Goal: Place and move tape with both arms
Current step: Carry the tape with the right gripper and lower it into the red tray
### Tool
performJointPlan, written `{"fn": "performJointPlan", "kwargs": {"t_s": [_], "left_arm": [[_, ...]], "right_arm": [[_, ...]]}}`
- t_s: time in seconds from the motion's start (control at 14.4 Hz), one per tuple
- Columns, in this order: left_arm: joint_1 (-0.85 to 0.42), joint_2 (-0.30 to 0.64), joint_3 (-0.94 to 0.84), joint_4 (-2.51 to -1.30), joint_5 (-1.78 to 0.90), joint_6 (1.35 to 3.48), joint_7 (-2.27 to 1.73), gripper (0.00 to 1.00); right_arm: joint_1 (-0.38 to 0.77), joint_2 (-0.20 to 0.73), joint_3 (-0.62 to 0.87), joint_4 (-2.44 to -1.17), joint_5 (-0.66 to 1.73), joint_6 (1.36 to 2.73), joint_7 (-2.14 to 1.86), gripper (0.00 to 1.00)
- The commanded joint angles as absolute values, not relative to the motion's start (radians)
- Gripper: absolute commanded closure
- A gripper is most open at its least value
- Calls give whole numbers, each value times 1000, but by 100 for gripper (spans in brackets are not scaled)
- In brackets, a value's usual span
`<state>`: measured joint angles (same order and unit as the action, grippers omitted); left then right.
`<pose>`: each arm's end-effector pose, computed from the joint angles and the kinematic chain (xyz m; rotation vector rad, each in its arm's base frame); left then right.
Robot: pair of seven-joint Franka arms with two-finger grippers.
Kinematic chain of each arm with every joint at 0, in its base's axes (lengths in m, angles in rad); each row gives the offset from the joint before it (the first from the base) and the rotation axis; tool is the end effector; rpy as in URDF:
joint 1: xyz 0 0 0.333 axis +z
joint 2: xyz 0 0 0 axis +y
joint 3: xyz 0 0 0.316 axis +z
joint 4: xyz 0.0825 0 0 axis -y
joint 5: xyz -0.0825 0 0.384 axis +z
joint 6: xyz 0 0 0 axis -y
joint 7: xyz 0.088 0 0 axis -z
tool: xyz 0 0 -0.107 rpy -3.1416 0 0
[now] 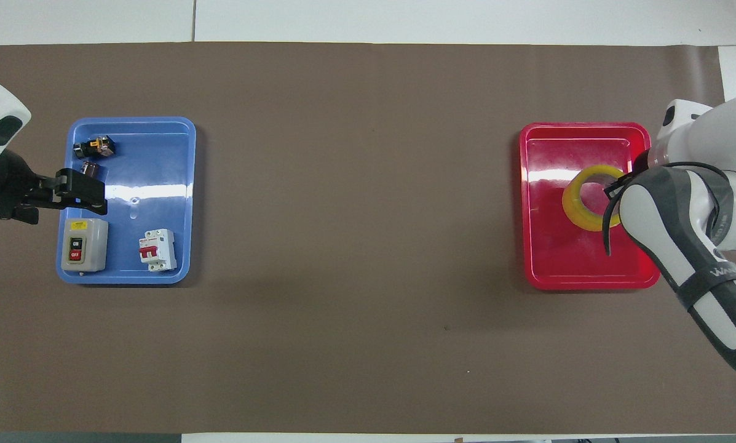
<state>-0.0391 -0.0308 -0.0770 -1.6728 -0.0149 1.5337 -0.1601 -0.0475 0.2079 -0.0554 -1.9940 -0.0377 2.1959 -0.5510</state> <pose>0.5337 -0.0645 0.5904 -3.1337 -0.0696 0.1711 0.5889 -0.0611 0.3579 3.0178 0.7248 -0.0294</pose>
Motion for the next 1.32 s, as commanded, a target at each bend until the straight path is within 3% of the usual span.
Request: {"fn": "performJointPlan", "kwargs": {"t_s": [0.0,0.21,0.9,0.97,1.04,1.25], "left_arm": [[-29,-48,-78,-1678,-37,1523,-152,0],[-28,-48,-78,-1678,-37,1523,-152,0],[-28,-48,-78,-1678,-37,1522,-152,0],[-28,-48,-78,-1678,-37,1523,-152,0],[-28,-48,-78,-1678,-37,1522,-152,0],[-28,-48,-78,-1678,-37,1522,-152,0]], "right_arm": [[-87,138,-38,-2136,20,2327,-649,100],[-97,118,-38,-2235,29,2456,-653,100],[-101,133,-38,-2287,44,2577,-640,100],[-100,133,-38,-2289,48,2577,-640,76],[-100,133,-38,-2286,48,2576,-640,1],[-91,134,-38,-2228,48,2518,-632,0]]}}
